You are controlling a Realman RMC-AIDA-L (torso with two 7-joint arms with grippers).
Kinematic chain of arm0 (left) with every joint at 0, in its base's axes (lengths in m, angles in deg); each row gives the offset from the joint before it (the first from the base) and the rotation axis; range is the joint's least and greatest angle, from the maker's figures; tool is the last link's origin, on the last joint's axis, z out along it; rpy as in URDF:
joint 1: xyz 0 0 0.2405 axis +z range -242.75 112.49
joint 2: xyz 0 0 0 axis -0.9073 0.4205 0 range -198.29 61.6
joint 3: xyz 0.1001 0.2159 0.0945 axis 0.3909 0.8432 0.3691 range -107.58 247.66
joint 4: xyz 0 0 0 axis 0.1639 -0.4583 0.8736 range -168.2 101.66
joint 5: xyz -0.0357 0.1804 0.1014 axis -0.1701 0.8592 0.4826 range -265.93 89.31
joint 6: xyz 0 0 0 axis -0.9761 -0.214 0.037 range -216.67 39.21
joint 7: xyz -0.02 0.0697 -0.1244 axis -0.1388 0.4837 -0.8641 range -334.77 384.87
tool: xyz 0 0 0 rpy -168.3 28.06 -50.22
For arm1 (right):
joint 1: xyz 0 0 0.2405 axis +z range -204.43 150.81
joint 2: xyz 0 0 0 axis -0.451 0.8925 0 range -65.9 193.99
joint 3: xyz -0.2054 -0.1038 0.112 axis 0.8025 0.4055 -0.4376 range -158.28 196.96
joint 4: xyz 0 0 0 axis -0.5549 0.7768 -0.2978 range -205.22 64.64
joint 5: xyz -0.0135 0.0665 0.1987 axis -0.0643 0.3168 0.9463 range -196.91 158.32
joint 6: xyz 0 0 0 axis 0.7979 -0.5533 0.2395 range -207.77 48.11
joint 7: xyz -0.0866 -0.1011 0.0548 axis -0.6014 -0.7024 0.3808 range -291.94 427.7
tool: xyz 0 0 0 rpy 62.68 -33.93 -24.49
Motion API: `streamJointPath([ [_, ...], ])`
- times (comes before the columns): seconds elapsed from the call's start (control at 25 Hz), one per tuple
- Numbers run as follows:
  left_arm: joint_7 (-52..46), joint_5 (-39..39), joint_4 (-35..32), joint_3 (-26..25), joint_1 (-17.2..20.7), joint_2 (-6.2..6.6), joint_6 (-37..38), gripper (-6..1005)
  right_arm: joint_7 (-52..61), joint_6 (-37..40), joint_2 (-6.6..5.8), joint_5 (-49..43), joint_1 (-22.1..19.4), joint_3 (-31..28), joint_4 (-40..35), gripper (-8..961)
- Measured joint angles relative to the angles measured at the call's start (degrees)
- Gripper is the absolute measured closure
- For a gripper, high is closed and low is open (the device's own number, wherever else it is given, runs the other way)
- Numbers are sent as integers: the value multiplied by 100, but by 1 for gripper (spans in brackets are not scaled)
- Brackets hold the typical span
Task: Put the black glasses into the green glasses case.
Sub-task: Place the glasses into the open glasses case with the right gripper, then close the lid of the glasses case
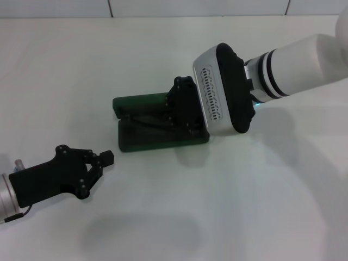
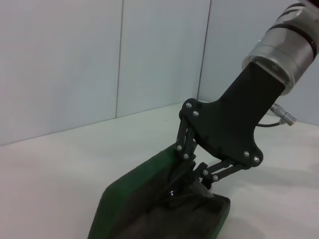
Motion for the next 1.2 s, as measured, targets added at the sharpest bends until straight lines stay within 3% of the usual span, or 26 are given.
streamJointPath([
  [0.44, 0, -1, 20, 8, -49, 20, 0, 992, 26, 143, -2, -3, -40, -1, -216, 792],
  [0.68, -46, -1, 24, 8, -42, 20, 11, 992, 50, 289, -2, 10, -200, -81, -441, 665],
  [0.76, -72, -1, 23, 9, -45, 20, 29, 992, 52, 420, -1, 10, -372, -210, -627, 664],
  [0.96, -88, 0, 30, 8, -50, 20, 145, 992, 50, 1417, -2, 105, -1024, -1201, -1167, 656],
  [1.2, -149, 159, 37, 14, -111, 3, 252, 992, -13, 2885, -47, 646, -1812, -3060, -1119, 637],
])
